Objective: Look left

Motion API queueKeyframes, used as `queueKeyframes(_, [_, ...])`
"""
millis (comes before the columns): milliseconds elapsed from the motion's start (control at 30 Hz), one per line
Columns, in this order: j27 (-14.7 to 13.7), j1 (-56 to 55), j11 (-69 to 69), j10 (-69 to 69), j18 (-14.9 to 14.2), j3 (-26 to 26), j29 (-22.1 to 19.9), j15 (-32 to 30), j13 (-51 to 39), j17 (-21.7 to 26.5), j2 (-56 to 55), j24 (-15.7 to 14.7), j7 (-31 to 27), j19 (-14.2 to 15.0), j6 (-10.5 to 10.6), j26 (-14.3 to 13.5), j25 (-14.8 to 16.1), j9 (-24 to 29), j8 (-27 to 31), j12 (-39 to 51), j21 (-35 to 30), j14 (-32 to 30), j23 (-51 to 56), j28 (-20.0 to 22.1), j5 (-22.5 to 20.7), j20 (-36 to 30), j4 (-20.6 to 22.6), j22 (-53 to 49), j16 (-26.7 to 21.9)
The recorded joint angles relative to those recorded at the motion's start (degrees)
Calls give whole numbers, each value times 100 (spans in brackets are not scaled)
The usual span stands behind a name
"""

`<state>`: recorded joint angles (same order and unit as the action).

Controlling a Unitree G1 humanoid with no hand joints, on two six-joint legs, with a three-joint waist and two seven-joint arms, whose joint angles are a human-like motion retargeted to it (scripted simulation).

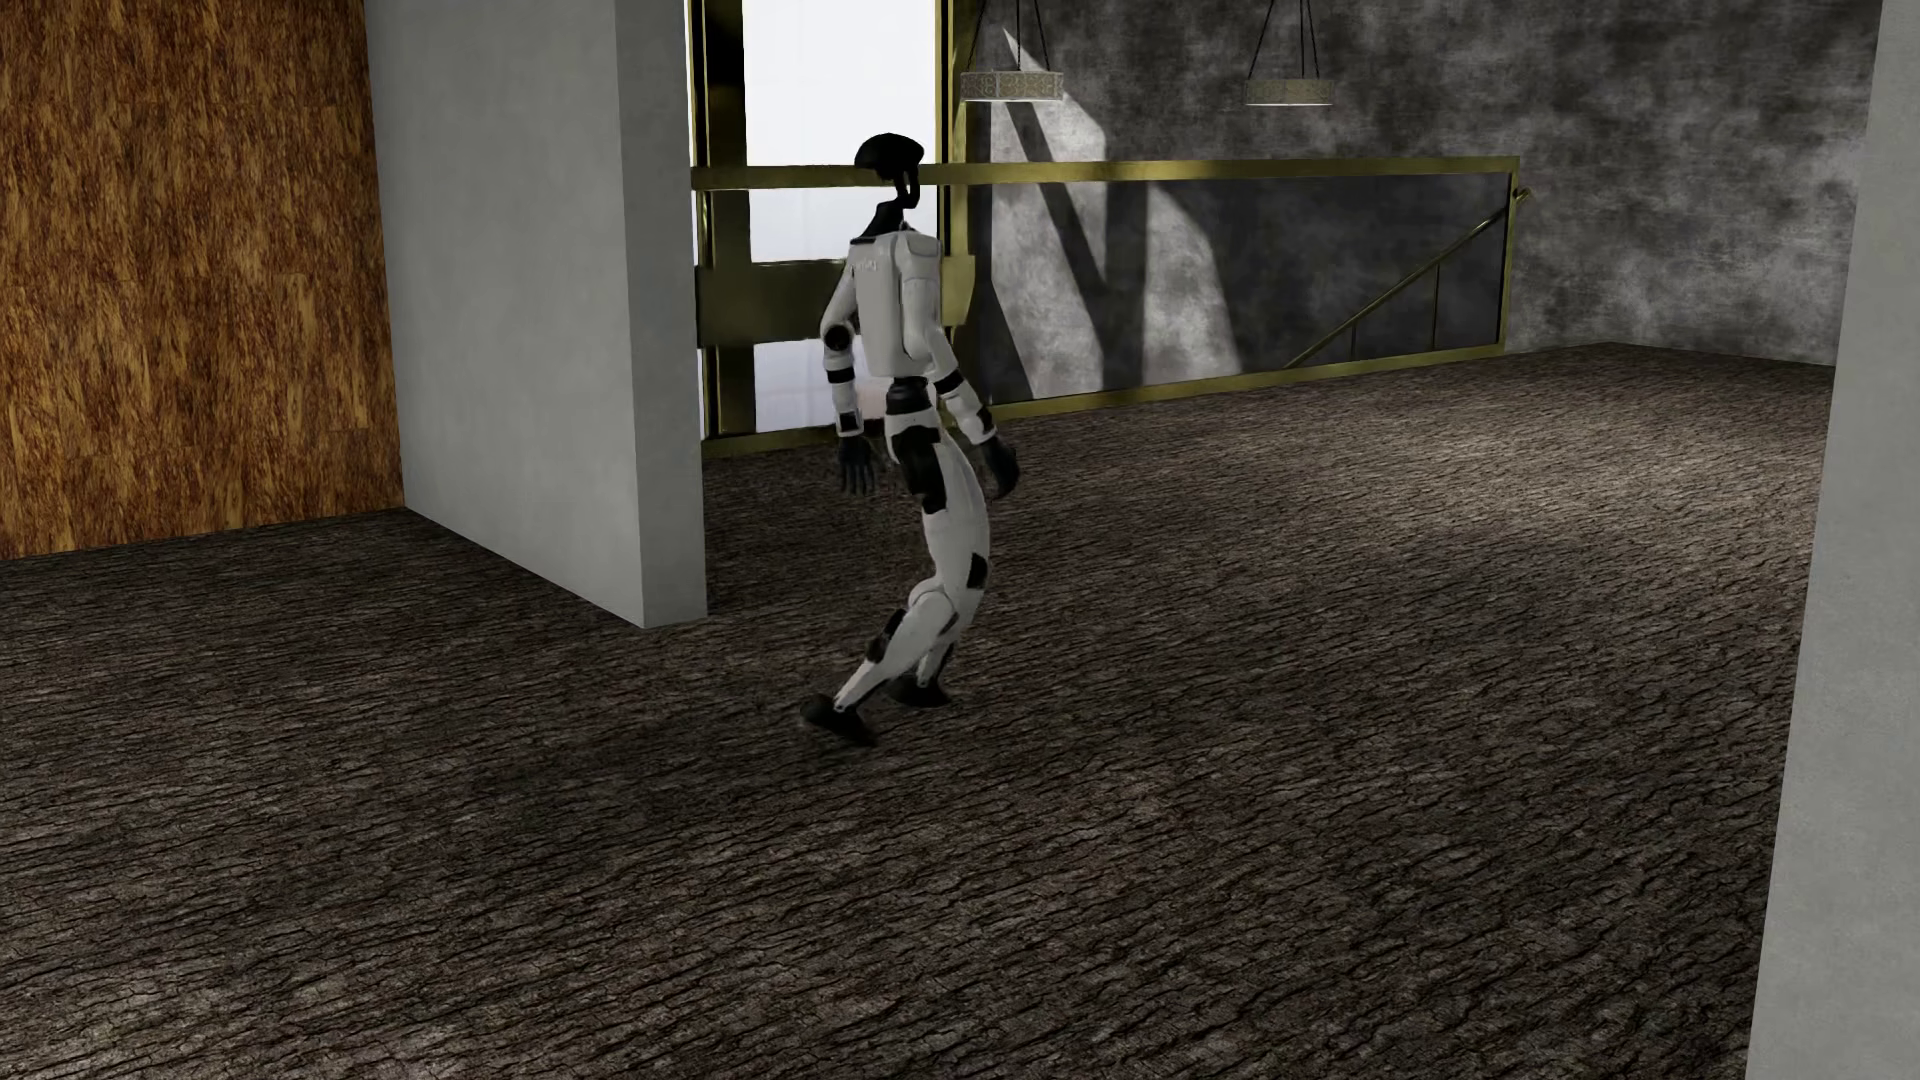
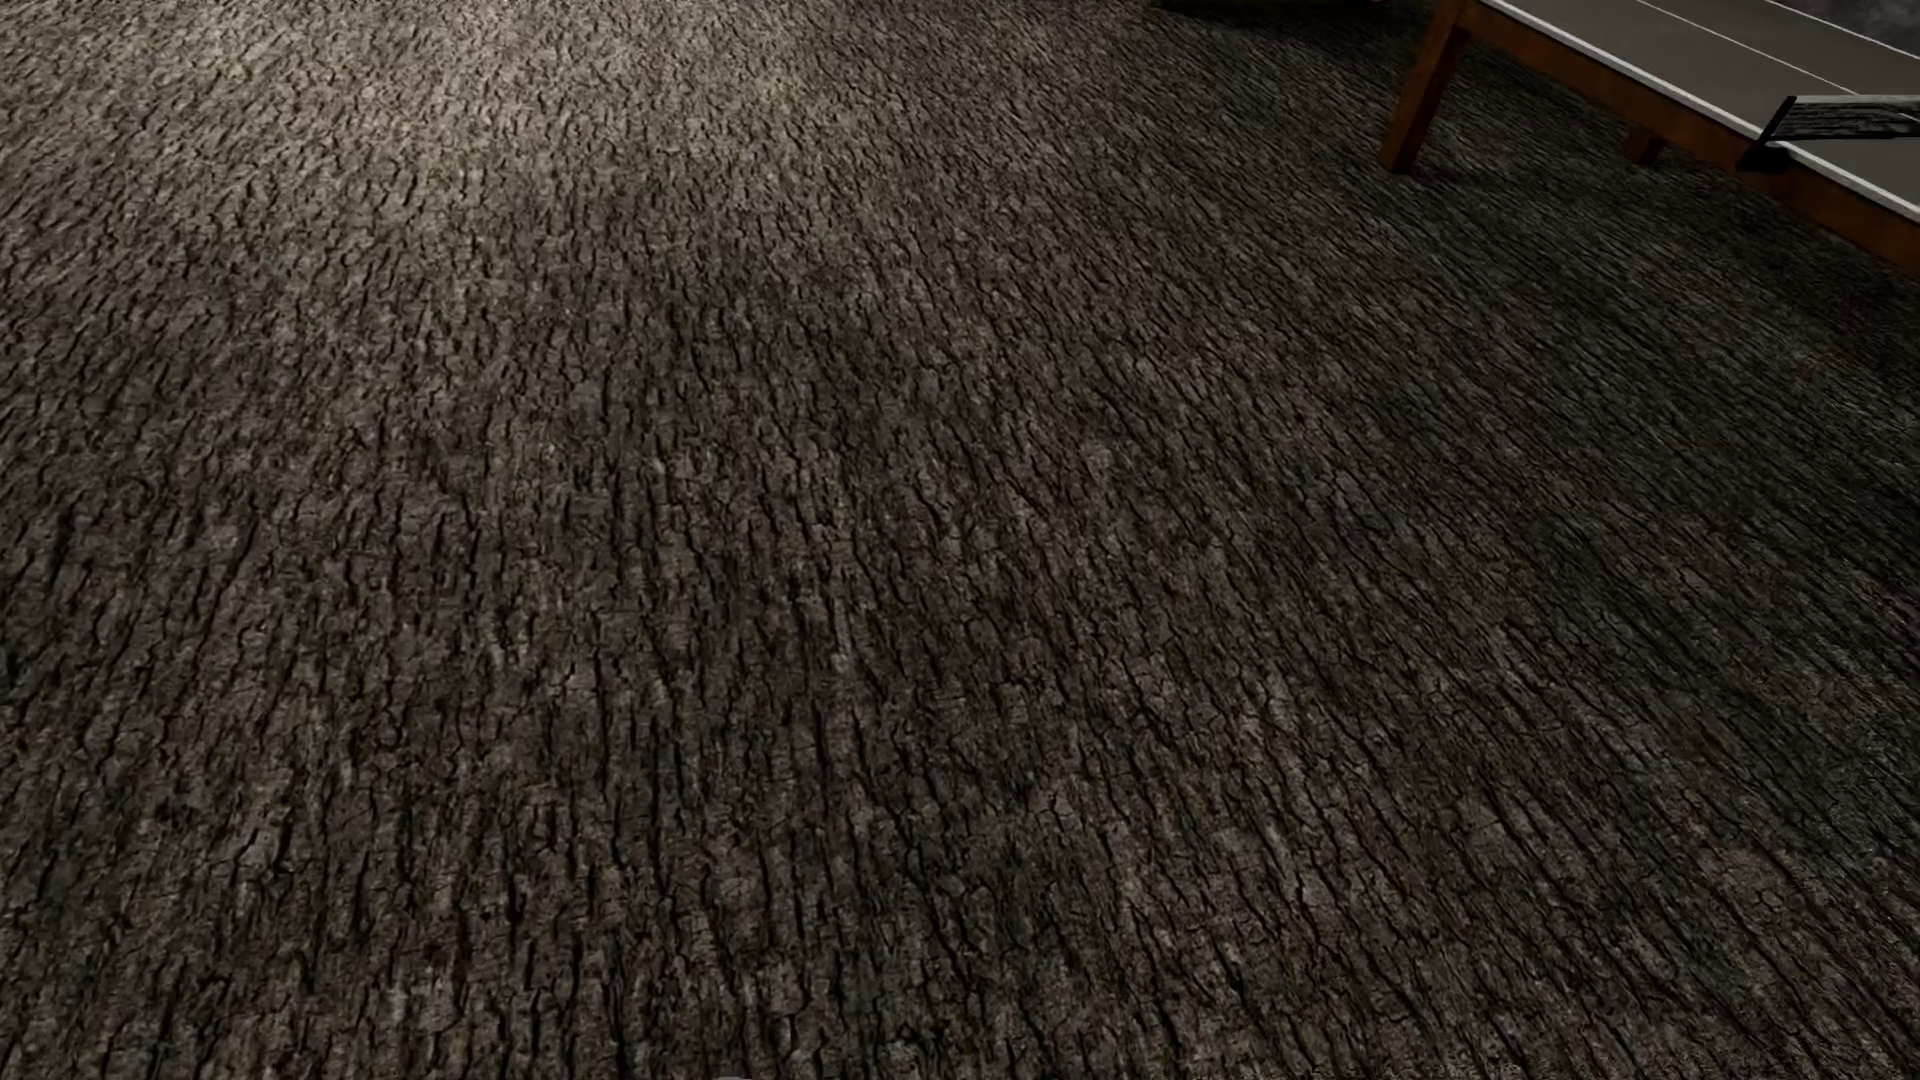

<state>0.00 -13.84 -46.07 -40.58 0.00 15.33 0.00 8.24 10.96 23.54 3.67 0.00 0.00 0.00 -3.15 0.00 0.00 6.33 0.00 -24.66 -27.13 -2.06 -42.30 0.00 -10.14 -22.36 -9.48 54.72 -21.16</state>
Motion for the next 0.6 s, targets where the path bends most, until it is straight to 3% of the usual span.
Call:
queueKeyframes(67, [0,469,-600,89,0,-178,0,-1599,-204,-210,-609,0,0,0,-212,0,0,136,0,391,-531,566,-56,0,222,-39,-186,163,-211])
queueKeyframes(100, [0,686,-732,206,0,-374,0,-1803,-124,-251,-1038,0,0,0,-241,0,0,119,0,453,-599,719,78,0,336,206,-355,56,-246])
queueKeyframes(200, [0,1471,-421,387,0,-869,0,-1449,226,-356,-2177,0,0,0,-83,0,0,0,0,500,-1122,1249,-224,0,694,264,-696,-435,-267])
queueKeyframes(300, [0,2426,775,677,0,-1363,0,-1166,730,-286,-2973,0,0,0,105,0,0,-69,0,556,-1197,1704,-634,0,1020,304,-582,-959,-186])
queueKeyframes(367, [0,2898,1360,862,0,-1694,0,-278,1003,-177,-3402,0,0,0,168,0,0,-118,0,746,-1448,1996,-967,0,1158,322,-343,-1183,-225])
queueKeyframes(400, [0,3019,1421,824,0,-1963,0,-219,1112,-119,-3575,0,0,0,233,0,0,-80,0,930,-1636,2149,-1151,0,1282,152,-327,-1268,-262])
queueKeyframes(433, [0,3125,1210,724,0,-2218,0,-1140,1279,-91,-3874,0,0,0,324,0,0,-41,0,1096,-1550,2198,-1244,0,1362,125,-391,-1388,-325])
queueKeyframes(467, [0,3380,662,712,0,-2420,0,-1936,1321,-57,-4134,0,0,0,452,0,0,70,0,1210,-1757,2023,-1459,0,1330,87,-475,-1375,-350])
queueKeyframes(500, [0,3548,286,660,0,-2519,0,-2167,1266,-73,-4265,0,0,0,579,0,0,105,0,1194,-1924,1610,-1708,0,1187,229,-554,-1374,-347])
queueKeyframes(567, [0,3007,82,-240,0,-2557,0,-1505,1333,-99,-3917,0,0,0,699,0,0,-79,0,994,-2035,382,-1807,0,858,245,-671,-1134,-316])
queueKeyframes(600, [0,2497,70,-1038,0,-2239,0,-1114,1413,-105,-3666,0,0,0,726,0,0,-128,0,963,-1842,303,-1635,0,684,194,-530,-979,-288])
